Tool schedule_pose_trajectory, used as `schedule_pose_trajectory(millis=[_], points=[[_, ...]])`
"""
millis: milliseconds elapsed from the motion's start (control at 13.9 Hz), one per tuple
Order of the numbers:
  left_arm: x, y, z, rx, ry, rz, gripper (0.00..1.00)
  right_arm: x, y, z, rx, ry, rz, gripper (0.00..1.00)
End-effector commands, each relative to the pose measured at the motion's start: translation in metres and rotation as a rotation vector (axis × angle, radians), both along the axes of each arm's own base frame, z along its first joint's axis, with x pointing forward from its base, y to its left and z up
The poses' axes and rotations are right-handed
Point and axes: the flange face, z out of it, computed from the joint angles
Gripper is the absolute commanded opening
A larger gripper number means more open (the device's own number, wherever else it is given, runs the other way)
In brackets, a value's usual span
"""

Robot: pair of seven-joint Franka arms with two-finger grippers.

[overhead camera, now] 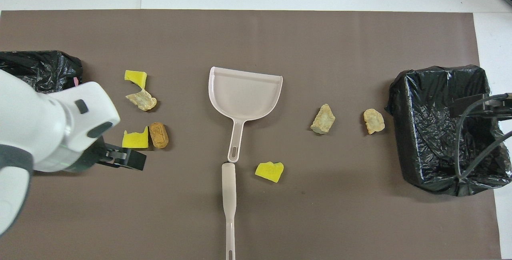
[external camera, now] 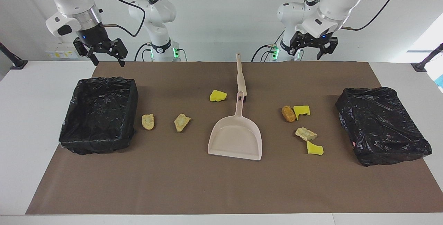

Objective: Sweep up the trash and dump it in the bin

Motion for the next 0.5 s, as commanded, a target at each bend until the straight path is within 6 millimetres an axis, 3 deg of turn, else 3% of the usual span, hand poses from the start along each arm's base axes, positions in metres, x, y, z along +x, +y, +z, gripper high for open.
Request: schedule_pose_trajectory(millis=[0,431], points=[[-0.064,-0.040,-0.028,-0.021,-0.002,0.007,1.00,-0.009,-0.003,-0.001,-0.016,-0.001,0.024,1.00],[-0.140,-0.126,-0.115,-0.023,0.003,0.016,1.00,-0.014,0.000,-0.012,-0.018,0.018,0.029,1.00]])
